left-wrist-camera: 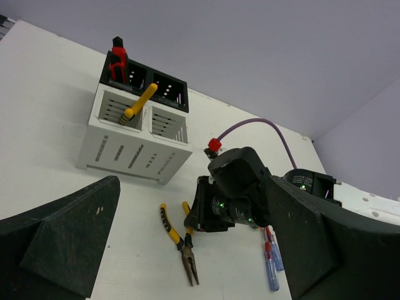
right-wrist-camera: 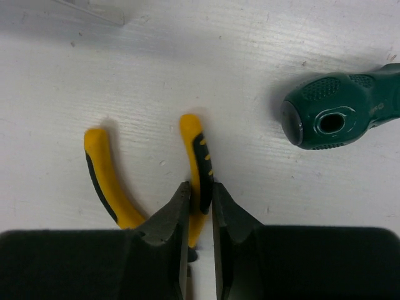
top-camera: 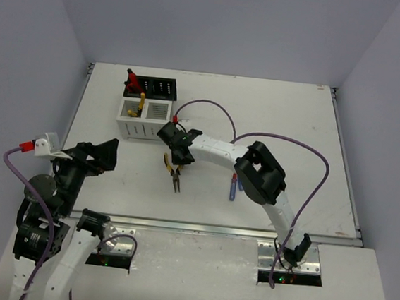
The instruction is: Sort the tools into containers
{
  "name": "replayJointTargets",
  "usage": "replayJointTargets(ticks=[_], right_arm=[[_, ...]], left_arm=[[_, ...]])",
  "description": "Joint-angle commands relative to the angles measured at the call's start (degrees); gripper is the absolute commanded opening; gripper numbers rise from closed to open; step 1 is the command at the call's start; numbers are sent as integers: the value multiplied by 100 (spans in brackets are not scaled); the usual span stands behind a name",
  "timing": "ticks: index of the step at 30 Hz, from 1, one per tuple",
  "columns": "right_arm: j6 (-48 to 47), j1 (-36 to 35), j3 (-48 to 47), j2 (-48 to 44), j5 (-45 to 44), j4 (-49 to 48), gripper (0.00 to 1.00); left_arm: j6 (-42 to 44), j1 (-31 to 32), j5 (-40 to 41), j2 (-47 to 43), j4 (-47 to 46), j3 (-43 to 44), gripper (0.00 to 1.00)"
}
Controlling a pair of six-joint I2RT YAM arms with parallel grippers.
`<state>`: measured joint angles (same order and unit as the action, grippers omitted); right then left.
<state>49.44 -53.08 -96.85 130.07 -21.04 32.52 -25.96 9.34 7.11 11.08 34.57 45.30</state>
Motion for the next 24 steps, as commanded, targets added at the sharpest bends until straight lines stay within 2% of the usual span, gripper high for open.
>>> replayJointTargets(ticks=[1, 5, 10, 13, 15, 21, 24], right_arm=[[221, -56, 410, 18, 132, 220, 9], [216, -97, 618, -415, 160, 148, 0], [189, -97, 1239, -1283, 276, -237, 0], [170, -97, 1621, -1756, 249, -479, 0], [144, -91, 1972, -2179, 224, -704, 0], [57, -89, 2543, -3148, 214, -951, 0], [25, -97, 2866, -3650, 278, -1150, 0]], left_arm=[[-15, 12, 19, 263, -146, 14, 100], [-24, 26, 10, 475, -134, 25, 100], [11, 76, -272, 1011, -81, 128, 100], [-183, 74, -722, 1394, 22, 137, 100], [-462, 74, -1210, 1529, -91, -213, 100], [-1081, 76, -2528, 1669, -1268, -1480, 100], [-1476, 76, -3379, 1620, -2565, -2080, 100]])
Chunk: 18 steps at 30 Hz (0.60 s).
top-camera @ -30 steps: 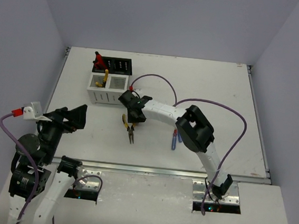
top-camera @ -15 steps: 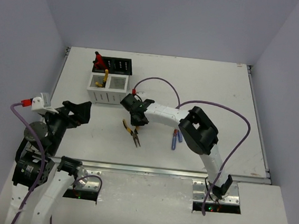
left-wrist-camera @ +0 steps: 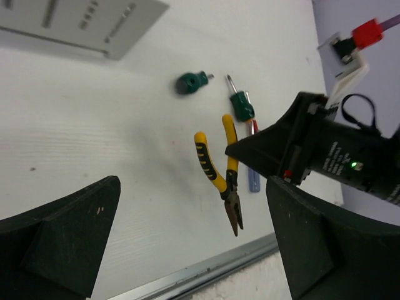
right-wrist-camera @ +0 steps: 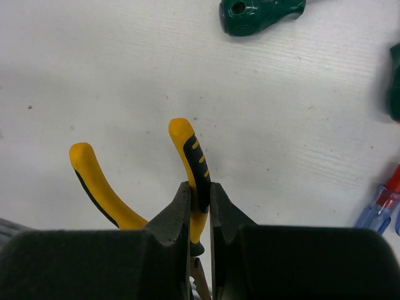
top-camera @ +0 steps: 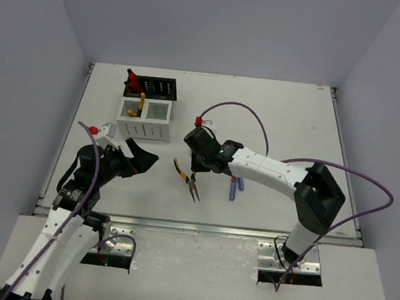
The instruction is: Sort the tools into containers
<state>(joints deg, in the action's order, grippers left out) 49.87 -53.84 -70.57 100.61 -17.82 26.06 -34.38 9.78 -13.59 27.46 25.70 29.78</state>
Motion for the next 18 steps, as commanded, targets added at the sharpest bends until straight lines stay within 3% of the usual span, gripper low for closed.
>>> replayJointTargets(ticks=[1, 7, 10, 15, 18], right_arm=[[-27, -21, 317, -826, 14, -563, 0], [-205, -185, 617, -1569, 404, -1019, 0], [-361, -380, 501, -1645, 240, -1020, 0], [-317, -509, 439, -1704, 244, -1059, 0], [-278, -539, 430, -1734, 250, -1097, 0]], left_arm=[[-783, 38, -1443, -27, -1954, -670, 100], [-1319, 439, -1895, 427, -4134, -1445, 100], [-1255, 742, -1548, 698, -4183, -1401, 96], [-1390, 1238, -1221, 1212, -4528, -1394, 78], [-1453, 1358, -1204, 1408, -4703, -1405, 58]])
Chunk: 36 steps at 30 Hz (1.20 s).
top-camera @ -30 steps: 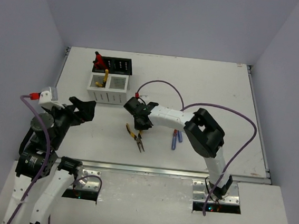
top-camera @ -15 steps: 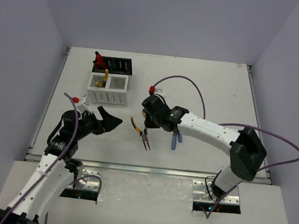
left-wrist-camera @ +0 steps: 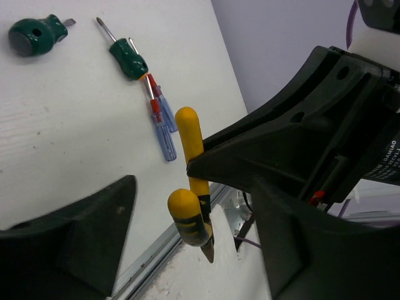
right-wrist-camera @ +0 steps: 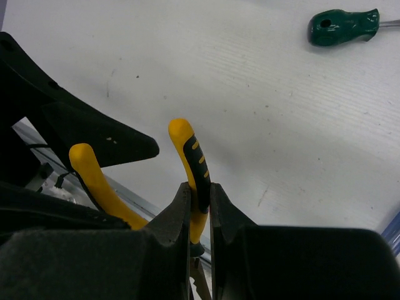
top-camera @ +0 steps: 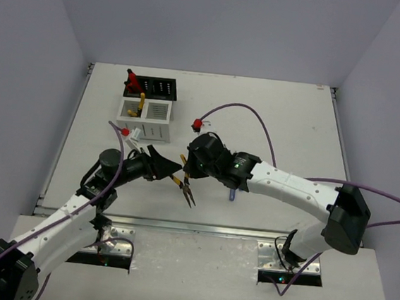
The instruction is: Sort the tools into containers
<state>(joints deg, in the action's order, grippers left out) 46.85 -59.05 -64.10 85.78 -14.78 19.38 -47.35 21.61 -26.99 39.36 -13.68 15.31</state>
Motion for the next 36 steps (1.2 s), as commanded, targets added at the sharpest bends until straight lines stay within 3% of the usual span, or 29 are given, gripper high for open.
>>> replayJointTargets(ticks=[1, 5, 9, 11, 12, 14, 15, 21, 26, 28, 30, 33, 36], right_arm=[[41, -19, -217, -262, -59, -434, 0], [52, -27, -236, -271, -156, -461, 0], [18, -19, -203, -274, -116, -482, 3], [-50, -19, -82, -365, -71, -513, 27], [-71, -13, 2, -436, -75, -514, 44], [-141, 6, 138, -621, -164, -459, 89], [-141, 26, 255, -724, -291, -373, 96], [-192, 387, 1107, -1970, -602, -59, 99], [-431, 542, 1841, -3611, -992, 295, 99], [-495, 544, 1948, -3970, -1007, 451, 99], [-560, 544, 2032, -4269, -951, 584, 99], [-671, 544, 2153, -4562, -728, 672, 99], [-822, 544, 2292, -4771, -354, 762, 99]], left_arm=[[-183, 192, 125, 252, -799, 42, 47], [-257, 273, 80, 266, -891, 34, 1], [-112, 273, 194, 309, -707, 147, 0], [153, 273, 422, 377, -259, 511, 0], [322, 273, 583, 392, 45, 622, 0], [579, 273, 965, 408, 590, 1008, 0], [773, 273, 1174, 413, 826, 1197, 0], [1326, 265, 2728, 621, 2278, 2698, 0], [2015, 265, 4933, 1160, 3347, 4348, 0], [2294, 254, 6155, 1406, 3474, 4798, 0], [2550, 178, 6745, 1724, 3393, 5168, 0], [3070, -388, 6857, 2125, 2744, 5452, 0], [3764, -1208, 5450, 2455, 1655, 5459, 0]])
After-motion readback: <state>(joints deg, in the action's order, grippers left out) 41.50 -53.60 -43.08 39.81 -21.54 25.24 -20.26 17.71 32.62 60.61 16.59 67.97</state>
